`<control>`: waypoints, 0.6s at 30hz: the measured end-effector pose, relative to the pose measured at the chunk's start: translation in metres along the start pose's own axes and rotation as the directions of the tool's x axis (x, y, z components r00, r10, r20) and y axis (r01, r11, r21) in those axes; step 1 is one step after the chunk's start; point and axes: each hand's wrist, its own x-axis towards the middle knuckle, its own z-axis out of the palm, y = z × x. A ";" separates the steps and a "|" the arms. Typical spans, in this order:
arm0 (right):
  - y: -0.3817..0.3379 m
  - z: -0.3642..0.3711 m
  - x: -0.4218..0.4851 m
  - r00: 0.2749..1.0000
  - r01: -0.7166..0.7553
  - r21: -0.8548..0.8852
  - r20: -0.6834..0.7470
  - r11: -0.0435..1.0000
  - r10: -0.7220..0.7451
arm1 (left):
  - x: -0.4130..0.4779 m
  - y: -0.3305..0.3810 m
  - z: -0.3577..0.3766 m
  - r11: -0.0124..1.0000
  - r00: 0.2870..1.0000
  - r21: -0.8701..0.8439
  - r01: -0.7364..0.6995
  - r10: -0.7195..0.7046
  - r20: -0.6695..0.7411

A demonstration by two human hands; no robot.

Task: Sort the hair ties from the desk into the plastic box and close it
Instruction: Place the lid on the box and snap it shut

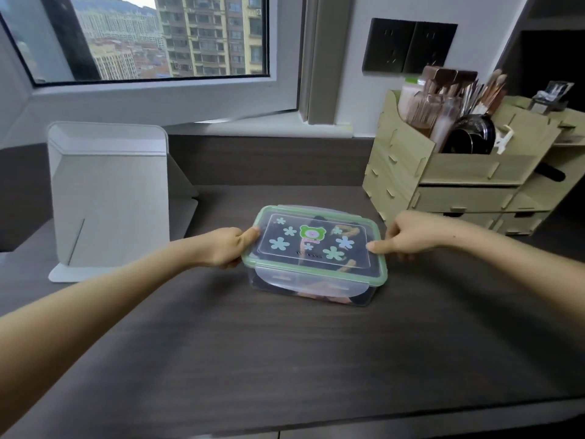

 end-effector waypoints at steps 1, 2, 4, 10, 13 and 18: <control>-0.001 -0.004 0.005 0.990 0.047 -0.095 -0.127 0.994 -0.059 | 0.001 0.000 -0.002 0.996 0.999 0.089 0.002 0.002 -0.051; -0.004 -0.005 0.011 0.958 0.113 -0.140 -0.246 0.984 -0.145 | 0.002 0.001 -0.004 0.983 0.992 0.184 0.015 0.008 -0.125; -0.016 0.000 0.022 0.883 0.276 -0.156 -0.348 0.949 -0.314 | -0.004 0.006 -0.006 0.928 0.941 0.367 0.069 0.062 -0.334; -0.044 0.030 0.049 0.878 0.321 -0.004 -0.374 0.947 -0.299 | -0.053 0.037 0.031 0.912 0.850 0.405 0.060 0.166 -0.500; -0.048 0.036 0.046 0.854 0.259 -0.100 -0.442 0.961 -0.276 | -0.053 0.046 0.055 0.979 0.958 0.205 0.021 0.039 -0.284; -0.043 0.045 0.025 0.794 0.219 -0.267 -0.510 0.939 -0.330 | -0.048 0.038 0.052 0.978 0.947 0.192 0.083 -0.018 -0.320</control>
